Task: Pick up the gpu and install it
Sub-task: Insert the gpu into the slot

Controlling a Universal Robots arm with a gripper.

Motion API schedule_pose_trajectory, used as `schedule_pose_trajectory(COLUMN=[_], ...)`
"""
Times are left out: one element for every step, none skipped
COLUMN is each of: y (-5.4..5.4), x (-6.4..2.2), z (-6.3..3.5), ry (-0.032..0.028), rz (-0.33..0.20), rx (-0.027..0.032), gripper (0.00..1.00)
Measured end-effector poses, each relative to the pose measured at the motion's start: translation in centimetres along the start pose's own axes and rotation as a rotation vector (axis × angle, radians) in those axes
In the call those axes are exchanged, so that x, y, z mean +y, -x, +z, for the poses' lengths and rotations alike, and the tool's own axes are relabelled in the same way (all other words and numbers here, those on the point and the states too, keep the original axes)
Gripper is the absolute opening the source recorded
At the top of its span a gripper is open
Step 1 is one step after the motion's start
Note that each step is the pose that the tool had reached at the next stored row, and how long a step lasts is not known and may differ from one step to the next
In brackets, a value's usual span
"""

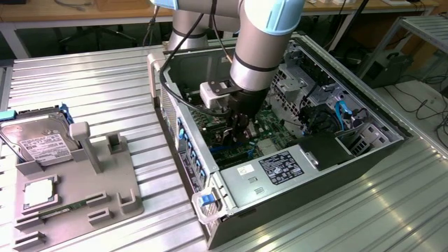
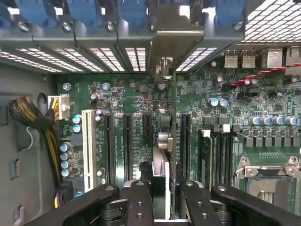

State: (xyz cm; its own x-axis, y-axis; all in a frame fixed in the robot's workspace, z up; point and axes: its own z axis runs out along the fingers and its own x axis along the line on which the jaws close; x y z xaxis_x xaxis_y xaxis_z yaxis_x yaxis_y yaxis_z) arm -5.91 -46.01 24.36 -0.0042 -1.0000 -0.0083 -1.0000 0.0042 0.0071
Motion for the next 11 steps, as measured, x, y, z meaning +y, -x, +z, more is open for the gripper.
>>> schedule_pose_trajectory(y=[0.00, 0.00, 0.00, 0.00, 0.00, 0.01, 0.01, 0.01, 0.00, 0.00, 0.04], x=[0.00, 0.00, 0.00, 0.00, 0.00, 0.00, 0.00, 0.00, 0.00, 0.00, 0.01], z=[0.00, 0.00, 0.00, 0.00, -0.10, -0.21, -0.22, -0.23, -0.23, -0.24, -0.24], ry=[0.0001, 0.0001, 0.0001, 0.0000, -0.0001, -0.0002, -0.0003, -0.0003, -0.0002, -0.0002, -0.0002], rz=[0.000, 0.000, 0.000, 0.000, 0.000, 0.000, 0.000, 0.000, 0.000, 0.000, 0.000], rx=[0.0001, 0.0002, 0.0002, 0.0000, 0.0000, -0.0002, -0.0003, -0.0003, -0.0001, -0.0001, 0.0001], gripper=[0.28, 0.28, 0.28, 0.28, 0.28, 0.28, 0.28, 0.28, 0.28, 0.28, 0.28])
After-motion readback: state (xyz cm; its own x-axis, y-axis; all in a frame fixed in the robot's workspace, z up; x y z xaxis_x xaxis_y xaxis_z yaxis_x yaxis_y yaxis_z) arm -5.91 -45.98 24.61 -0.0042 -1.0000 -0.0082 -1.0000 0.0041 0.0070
